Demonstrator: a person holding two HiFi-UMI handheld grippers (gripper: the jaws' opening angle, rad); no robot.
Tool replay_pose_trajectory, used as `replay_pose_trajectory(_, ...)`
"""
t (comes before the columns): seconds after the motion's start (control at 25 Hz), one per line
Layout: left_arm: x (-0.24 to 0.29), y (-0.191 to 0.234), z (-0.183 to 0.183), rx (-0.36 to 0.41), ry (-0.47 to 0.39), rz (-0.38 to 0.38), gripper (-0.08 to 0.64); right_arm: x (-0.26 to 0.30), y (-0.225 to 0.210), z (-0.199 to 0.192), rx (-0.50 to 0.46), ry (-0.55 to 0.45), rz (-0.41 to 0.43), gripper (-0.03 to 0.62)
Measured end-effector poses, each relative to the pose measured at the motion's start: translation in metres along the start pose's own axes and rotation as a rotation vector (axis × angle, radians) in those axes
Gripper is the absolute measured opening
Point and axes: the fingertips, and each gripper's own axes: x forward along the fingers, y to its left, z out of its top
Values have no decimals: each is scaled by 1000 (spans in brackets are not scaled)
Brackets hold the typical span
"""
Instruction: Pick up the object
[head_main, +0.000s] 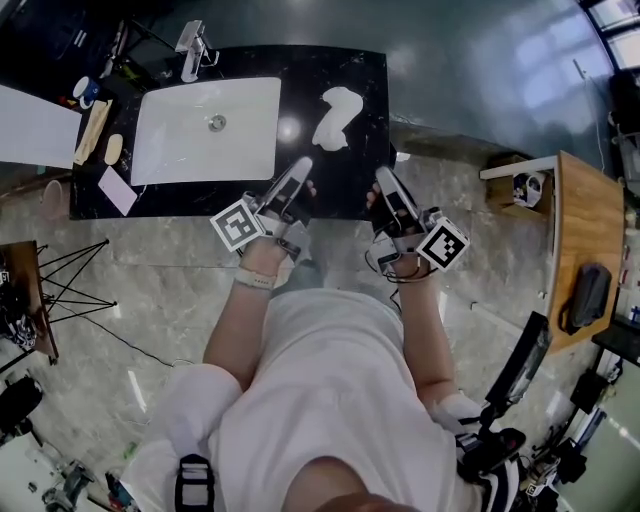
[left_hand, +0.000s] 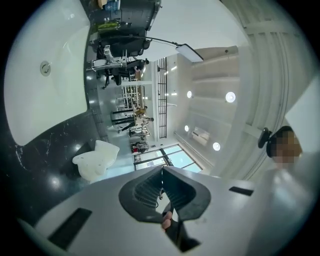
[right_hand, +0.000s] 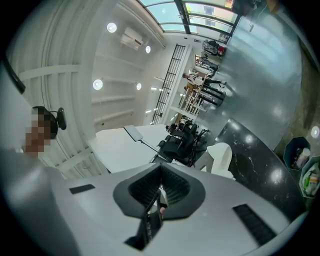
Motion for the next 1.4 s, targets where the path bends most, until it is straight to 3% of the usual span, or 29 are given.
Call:
replay_pose_trajectory(0.24,3,1,7,17,-5,3,8,5,-3,4,-1,11,-12,21)
replay_pose_trajectory(0.6,10,-8,11,56,-93,28,8,17,-17,22,32,61,33,21)
replay_pose_trajectory(1.16,15,-8,23,225,-154,125,9,51,-38,39,108,126,119,21)
replay_pose_trajectory(1.28,20,0,19,318,-112,206,16,56,-43,43,122,130,130,21)
replay_pose_trajectory(1.4,23,9,20,440,-71,262,74,60,-51,45,141,127,130,21)
